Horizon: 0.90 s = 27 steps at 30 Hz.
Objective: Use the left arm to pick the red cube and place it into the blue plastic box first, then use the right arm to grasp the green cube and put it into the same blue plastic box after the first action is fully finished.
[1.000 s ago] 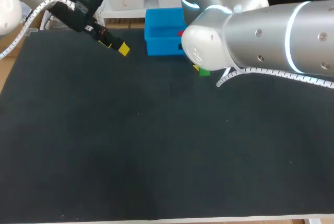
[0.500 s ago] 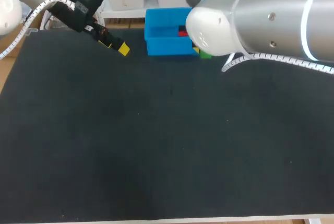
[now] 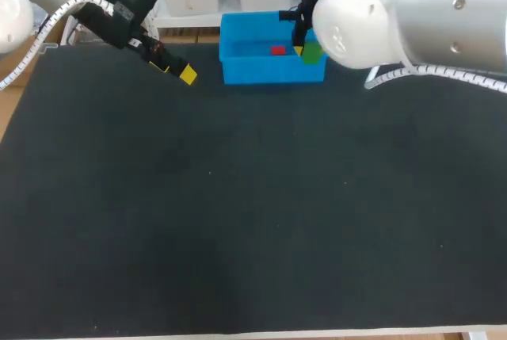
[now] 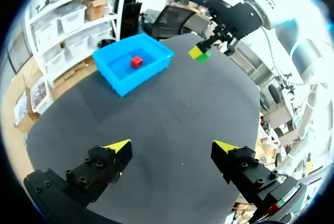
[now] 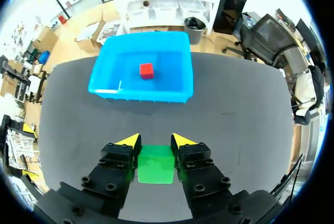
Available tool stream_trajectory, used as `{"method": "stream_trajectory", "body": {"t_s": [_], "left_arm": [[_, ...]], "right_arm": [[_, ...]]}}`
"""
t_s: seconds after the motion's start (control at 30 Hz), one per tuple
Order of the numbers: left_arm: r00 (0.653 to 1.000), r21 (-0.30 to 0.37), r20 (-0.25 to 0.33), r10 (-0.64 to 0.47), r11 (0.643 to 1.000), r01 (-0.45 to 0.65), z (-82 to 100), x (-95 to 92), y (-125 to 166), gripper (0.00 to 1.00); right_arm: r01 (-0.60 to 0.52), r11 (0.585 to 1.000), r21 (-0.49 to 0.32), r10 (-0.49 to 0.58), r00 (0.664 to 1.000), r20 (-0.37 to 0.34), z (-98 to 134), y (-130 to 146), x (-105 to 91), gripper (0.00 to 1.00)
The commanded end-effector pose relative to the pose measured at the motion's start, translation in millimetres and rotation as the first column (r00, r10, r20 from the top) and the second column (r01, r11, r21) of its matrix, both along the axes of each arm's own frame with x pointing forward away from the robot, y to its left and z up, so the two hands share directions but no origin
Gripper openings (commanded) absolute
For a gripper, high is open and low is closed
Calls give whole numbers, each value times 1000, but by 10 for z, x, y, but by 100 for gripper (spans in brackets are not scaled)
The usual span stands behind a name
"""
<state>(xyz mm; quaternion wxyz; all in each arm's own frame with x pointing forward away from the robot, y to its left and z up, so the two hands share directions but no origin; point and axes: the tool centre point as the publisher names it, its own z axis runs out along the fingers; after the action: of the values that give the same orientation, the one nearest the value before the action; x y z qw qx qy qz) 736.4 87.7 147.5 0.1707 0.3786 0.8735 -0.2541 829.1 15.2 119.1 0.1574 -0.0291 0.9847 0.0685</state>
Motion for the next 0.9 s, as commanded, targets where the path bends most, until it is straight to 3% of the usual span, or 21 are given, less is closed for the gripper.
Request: {"method": "stream_trajectory", "body": {"t_s": [0.03, 0.5, 0.9], "left_arm": [[1000, -5, 3, -3, 1000, 3, -11, 0, 10, 100], [1000, -5, 3, -3, 1000, 3, -11, 0, 10, 100], [1000, -5, 3, -3, 1000, 3, -11, 0, 10, 100]], "right_arm": [[-29, 997, 66, 29, 1000, 6, 24, -59, 55, 0], [-105, 981, 160, 99, 994, 44, 191, 45, 517, 0], [-154, 962, 227, 146, 988, 52, 196, 93, 864, 0]]}}
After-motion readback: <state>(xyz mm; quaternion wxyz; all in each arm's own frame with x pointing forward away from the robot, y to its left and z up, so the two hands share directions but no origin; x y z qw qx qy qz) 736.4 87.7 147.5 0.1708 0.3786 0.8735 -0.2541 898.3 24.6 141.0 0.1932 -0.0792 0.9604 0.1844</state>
